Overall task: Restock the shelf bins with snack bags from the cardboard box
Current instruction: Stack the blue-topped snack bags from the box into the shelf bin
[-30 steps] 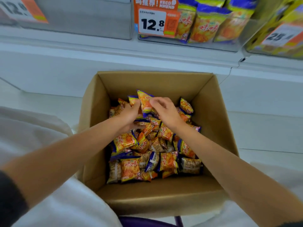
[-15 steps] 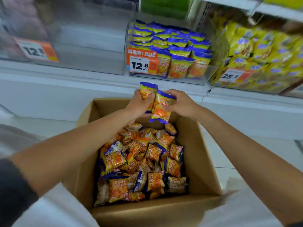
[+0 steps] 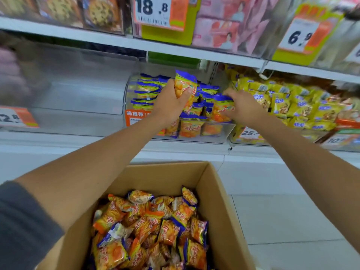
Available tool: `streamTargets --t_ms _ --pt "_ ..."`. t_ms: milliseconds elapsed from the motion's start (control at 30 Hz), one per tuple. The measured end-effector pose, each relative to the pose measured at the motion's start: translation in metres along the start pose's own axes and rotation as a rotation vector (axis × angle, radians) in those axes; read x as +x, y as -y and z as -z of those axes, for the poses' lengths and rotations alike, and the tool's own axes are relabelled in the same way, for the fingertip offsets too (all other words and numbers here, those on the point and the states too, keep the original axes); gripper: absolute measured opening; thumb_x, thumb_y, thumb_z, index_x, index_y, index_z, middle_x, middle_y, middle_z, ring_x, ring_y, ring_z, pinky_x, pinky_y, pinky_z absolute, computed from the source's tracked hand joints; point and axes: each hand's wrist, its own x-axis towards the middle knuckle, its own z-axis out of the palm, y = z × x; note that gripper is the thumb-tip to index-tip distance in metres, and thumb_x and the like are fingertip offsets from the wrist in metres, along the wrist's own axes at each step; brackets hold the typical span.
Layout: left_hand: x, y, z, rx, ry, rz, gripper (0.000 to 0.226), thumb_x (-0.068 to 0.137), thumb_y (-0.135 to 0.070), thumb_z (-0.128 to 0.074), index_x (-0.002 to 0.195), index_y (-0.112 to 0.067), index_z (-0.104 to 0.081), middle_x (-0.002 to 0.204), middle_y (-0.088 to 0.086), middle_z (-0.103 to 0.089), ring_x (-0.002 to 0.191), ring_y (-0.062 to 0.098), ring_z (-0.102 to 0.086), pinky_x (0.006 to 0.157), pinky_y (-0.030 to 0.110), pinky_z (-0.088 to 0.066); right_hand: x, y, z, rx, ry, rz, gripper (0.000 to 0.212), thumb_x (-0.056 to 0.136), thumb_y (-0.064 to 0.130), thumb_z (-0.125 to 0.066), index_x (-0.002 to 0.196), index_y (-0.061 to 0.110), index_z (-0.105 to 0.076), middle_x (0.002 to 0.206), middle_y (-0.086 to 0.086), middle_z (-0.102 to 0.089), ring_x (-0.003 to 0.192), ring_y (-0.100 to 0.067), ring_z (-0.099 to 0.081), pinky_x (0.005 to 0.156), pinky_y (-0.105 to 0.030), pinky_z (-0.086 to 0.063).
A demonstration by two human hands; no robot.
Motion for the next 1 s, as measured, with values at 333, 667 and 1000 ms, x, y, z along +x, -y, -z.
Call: streamTargets --t_ms 333,667,1000 --pt "0.006 0.013 -0.003 -0.010 0.077 0.002 0.034 0.093 -0.038 -0.062 0.105 -0.008 -0.056 0.098 0.007 -0.063 0.092 0.024 -0.060 0.082 0.040 -0.052 0.020 0.006 -0.008 -0.012 0.320 0.012 0.035 0.086 0.019 -0.071 0.118 0.005 -0.063 0.119 -0.015 -0.064 0.112 -0.031 -0.059 0.091 -0.038 -0.048" --pt "0.008 0.011 -0.001 0.040 0.066 0.033 0.031 0.092 -0.037 -0.064 0.077 -0.021 -0.041 0.080 -0.002 -0.050 0.075 0.014 -0.046 0.061 0.023 -0.040 0.017 0.018 -0.012 0.189 0.405 -0.186 0.016 0.097 0.002 -0.041 0.097 0.008 -0.056 0.098 -0.010 -0.054 0.084 -0.021 -0.050 0.077 -0.028 -0.041" --pt "0.018 0.009 0.033 0.175 0.026 0.056 0.038 0.091 -0.049 -0.061 0.096 -0.011 -0.060 0.086 0.000 -0.064 0.083 0.020 -0.060 0.065 0.031 -0.049 0.025 0.097 -0.015 1.152 0.203 -0.283 0.068 0.087 0.013 -0.071 0.144 0.000 -0.036 0.117 -0.005 -0.059 0.102 -0.018 -0.065 0.078 -0.023 -0.053"
